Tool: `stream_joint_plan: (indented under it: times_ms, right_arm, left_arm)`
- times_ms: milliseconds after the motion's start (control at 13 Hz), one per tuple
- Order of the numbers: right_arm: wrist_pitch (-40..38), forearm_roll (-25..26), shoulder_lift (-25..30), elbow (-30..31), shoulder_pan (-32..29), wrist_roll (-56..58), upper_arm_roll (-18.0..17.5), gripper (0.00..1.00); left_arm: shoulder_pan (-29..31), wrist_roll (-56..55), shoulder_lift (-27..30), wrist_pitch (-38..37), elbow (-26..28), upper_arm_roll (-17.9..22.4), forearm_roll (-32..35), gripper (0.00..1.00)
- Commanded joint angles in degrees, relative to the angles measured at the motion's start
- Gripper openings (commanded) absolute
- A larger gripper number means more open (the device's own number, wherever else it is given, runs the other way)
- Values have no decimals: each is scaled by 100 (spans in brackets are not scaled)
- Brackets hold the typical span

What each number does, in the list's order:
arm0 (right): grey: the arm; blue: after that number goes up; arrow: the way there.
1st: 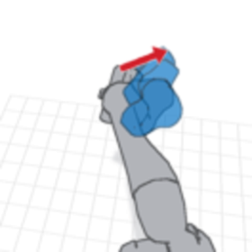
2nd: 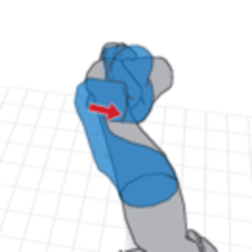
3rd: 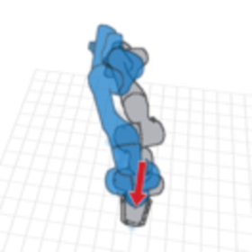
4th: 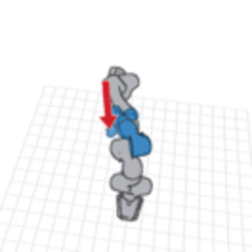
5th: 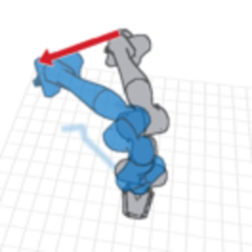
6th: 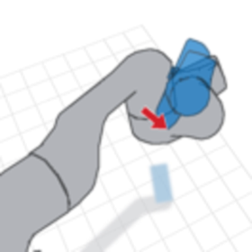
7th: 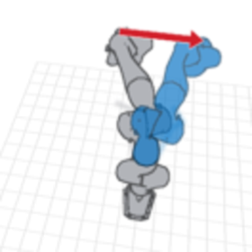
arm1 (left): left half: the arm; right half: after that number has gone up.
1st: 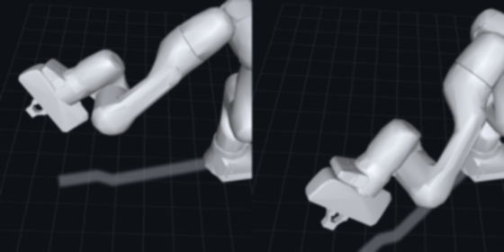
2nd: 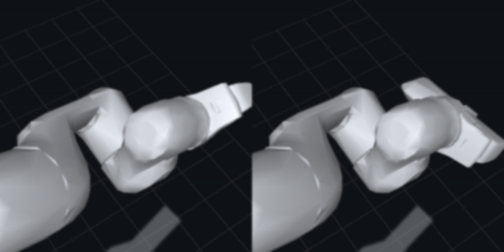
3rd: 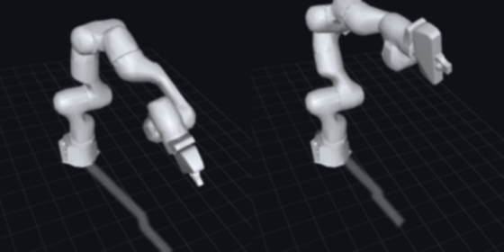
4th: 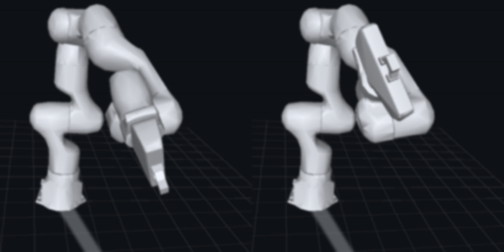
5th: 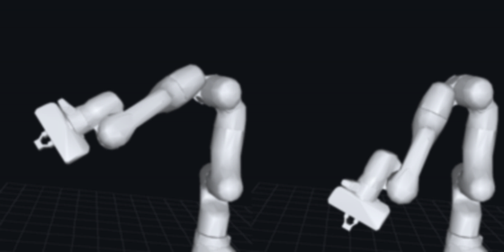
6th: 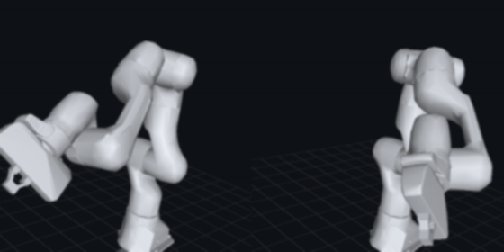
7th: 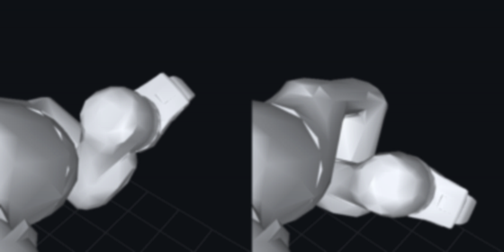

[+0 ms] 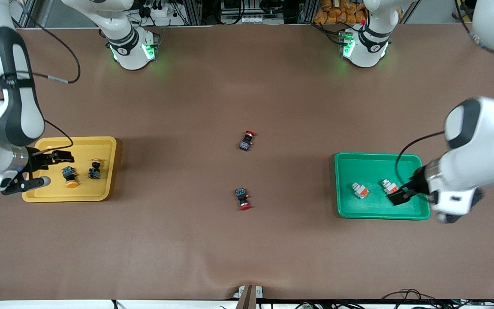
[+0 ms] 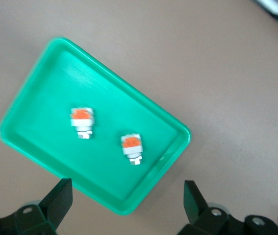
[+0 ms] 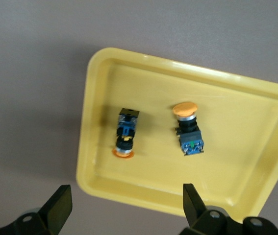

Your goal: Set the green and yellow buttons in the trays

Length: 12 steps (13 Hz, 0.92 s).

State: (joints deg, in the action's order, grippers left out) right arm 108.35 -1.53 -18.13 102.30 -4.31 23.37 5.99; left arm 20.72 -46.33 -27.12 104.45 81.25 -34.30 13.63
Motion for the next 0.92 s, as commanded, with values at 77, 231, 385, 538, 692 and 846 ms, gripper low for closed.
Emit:
stream_joint_plan:
  times_ms: [77, 231, 385, 538, 692, 846]
  right_arm:
    - [-409, -75, 1205, 529, 149, -874, -10, 100]
    - [-569, -75, 1635, 440, 325, -1621, -71, 100]
    - [-1146, -75, 1734, -93, 527, -2132, -106, 100]
    - [-1814, -75, 1743, -699, 590, -2257, -255, 100]
    - [-2412, -75, 1752, -1192, 572, -2266, -291, 100]
    - [-2704, -75, 1917, -1423, 537, -2275, -291, 100]
  left_arm:
    - [187, 1203, 952, -540, 172, -15, -53, 100]
    - [196, 1310, 1261, -758, 163, -50, -97, 100]
    - [187, 1739, 1481, -804, 163, -41, -246, 100]
    - [143, 2100, 1622, -821, -2, 55, -492, 100]
    - [-328, 2486, 1954, -1013, 14, 798, -869, 100]
    - [-1398, 2585, 2228, -1172, 32, 2167, -1370, 100]
